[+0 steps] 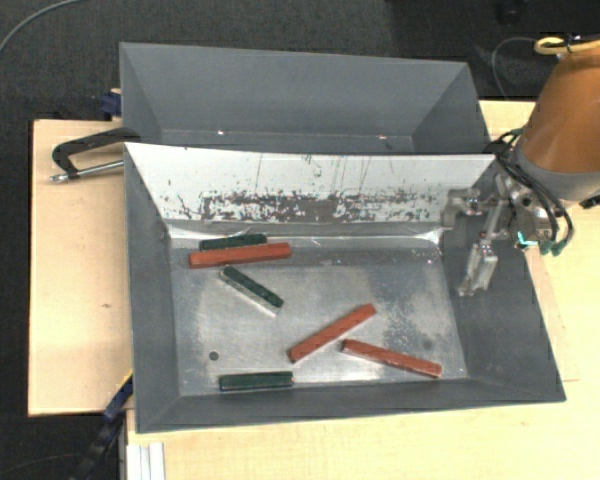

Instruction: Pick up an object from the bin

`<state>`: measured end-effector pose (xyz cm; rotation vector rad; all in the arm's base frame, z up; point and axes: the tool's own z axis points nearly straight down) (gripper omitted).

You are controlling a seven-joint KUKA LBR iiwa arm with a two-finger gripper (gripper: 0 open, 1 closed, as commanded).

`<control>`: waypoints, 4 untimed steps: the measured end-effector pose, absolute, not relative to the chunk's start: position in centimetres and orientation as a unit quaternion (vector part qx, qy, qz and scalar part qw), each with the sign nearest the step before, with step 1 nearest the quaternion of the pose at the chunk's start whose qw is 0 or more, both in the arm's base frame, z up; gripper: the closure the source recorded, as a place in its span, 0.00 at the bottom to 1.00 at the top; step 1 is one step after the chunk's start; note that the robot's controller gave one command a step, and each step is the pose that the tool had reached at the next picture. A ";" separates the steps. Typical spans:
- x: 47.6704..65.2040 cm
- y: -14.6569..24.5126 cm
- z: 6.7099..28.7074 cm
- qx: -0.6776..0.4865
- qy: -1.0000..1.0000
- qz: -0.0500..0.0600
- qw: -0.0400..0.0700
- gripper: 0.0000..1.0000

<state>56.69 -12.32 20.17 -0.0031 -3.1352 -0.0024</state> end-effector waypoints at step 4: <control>54.8 -2.8 24.1 0.219 -0.976 0.002 -0.008 1.00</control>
Offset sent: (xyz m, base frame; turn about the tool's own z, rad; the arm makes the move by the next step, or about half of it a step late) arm -0.0128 0.0697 -0.1300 -0.0439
